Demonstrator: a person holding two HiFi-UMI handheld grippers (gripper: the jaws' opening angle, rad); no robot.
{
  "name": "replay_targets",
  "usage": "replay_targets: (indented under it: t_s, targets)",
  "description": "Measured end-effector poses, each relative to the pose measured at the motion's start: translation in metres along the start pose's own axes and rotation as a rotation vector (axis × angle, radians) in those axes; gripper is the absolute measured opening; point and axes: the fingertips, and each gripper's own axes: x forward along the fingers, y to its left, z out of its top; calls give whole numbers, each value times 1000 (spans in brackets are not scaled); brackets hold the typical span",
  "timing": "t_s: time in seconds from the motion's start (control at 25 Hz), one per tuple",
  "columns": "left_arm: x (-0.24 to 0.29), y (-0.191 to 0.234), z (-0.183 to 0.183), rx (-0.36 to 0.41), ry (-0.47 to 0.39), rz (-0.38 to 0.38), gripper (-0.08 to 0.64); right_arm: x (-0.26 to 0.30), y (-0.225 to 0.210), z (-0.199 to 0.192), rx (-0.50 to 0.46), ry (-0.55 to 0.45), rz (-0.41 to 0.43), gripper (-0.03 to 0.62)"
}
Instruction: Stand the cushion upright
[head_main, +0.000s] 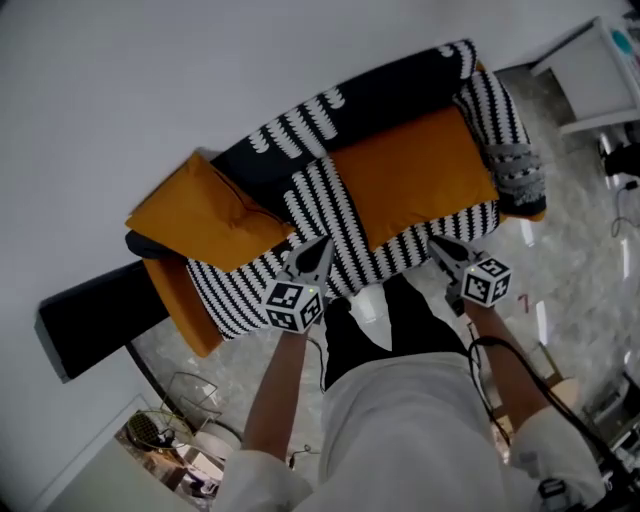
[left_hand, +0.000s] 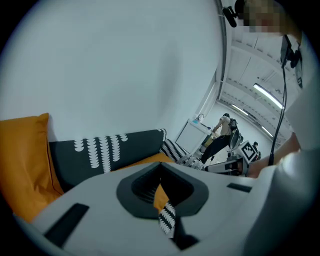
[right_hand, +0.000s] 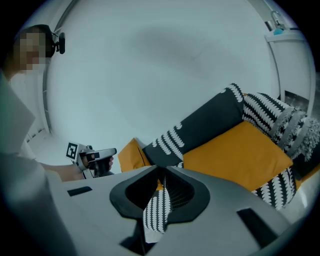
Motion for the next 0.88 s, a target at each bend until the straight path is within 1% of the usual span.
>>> replay_targets:
  t_s: [0.08, 0.2, 0.4, 0.64, 0.76, 0.88]
  targets:
    - [19, 4, 3, 16, 16, -5, 3, 0, -17, 0, 21, -12, -22, 51]
    - [37, 9, 6, 36, 39, -29, 6, 1, -30, -5, 56, -28, -55, 55]
    - [81, 13, 5, 73, 91, -69, 60, 13, -65, -9, 122, -50, -103, 112]
    - [134, 5, -7, 135, 173, -122, 89, 17, -109, -25, 277, -88, -156, 181]
    - [161, 12, -12, 169, 228, -128, 114, 23, -129, -35, 346, -103, -175, 203]
    - [190, 22, -8, 210, 275, -126, 120, 26, -146, -44, 402, -115, -202, 219]
